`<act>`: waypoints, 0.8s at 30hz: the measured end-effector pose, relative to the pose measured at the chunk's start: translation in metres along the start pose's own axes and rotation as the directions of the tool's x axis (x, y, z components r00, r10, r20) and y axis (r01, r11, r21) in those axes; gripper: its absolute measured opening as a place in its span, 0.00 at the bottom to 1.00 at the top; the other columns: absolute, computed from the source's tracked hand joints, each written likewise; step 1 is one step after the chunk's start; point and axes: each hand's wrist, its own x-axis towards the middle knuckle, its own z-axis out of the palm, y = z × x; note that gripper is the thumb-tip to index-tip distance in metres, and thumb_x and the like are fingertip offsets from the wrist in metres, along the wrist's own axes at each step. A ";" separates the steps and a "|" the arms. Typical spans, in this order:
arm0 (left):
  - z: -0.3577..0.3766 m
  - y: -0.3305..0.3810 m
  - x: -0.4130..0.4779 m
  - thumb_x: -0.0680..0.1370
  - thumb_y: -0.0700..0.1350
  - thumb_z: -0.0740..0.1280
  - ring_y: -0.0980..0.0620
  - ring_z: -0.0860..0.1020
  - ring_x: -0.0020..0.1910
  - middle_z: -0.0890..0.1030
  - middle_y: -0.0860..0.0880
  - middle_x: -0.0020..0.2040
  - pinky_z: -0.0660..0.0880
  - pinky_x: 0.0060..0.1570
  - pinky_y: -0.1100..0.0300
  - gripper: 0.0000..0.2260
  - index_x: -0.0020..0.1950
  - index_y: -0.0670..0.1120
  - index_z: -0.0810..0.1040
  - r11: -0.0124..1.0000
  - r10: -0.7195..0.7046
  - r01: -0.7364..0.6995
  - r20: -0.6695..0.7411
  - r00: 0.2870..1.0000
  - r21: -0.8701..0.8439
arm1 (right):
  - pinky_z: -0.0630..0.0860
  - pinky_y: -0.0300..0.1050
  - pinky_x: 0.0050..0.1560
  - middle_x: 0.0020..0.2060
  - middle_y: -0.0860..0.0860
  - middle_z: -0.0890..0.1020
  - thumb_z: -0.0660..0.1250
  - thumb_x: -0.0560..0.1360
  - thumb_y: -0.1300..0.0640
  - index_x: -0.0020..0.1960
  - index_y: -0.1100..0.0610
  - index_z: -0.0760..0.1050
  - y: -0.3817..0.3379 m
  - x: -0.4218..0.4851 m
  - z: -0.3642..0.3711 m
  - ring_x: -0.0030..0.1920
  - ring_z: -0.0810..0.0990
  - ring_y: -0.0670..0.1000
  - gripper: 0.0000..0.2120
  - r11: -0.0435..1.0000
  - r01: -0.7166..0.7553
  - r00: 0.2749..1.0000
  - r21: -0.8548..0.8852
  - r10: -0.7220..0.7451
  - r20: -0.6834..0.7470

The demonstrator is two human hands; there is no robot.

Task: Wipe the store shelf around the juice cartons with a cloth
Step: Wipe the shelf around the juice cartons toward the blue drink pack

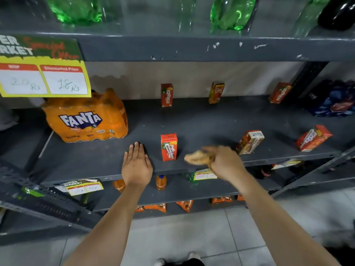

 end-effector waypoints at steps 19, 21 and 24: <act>-0.023 0.051 -0.043 0.77 0.42 0.64 0.43 0.69 0.67 0.69 0.38 0.67 0.69 0.64 0.49 0.17 0.63 0.37 0.75 0.831 -0.210 -0.152 -0.555 0.805 -0.535 | 0.77 0.41 0.54 0.55 0.37 0.80 0.68 0.71 0.60 0.59 0.41 0.79 0.060 -0.063 0.000 0.55 0.80 0.42 0.20 0.942 0.253 0.967 0.222 -0.238 -0.092; -0.017 0.103 -0.061 0.77 0.43 0.62 0.43 0.72 0.63 0.74 0.39 0.61 0.69 0.63 0.51 0.15 0.59 0.37 0.78 0.806 -0.108 -0.264 -0.569 0.815 -0.531 | 0.76 0.36 0.54 0.50 0.37 0.83 0.73 0.69 0.61 0.53 0.44 0.82 0.088 -0.064 -0.040 0.52 0.80 0.38 0.17 0.852 0.254 0.963 0.458 -0.180 -0.199; 0.001 0.182 -0.074 0.77 0.43 0.62 0.47 0.76 0.57 0.79 0.45 0.56 0.72 0.58 0.51 0.12 0.57 0.41 0.80 0.741 0.116 -0.386 -0.462 0.879 -0.549 | 0.73 0.28 0.50 0.44 0.38 0.82 0.71 0.67 0.70 0.49 0.43 0.81 0.149 -0.036 -0.093 0.47 0.80 0.37 0.22 0.786 0.268 0.906 0.556 -0.010 -0.424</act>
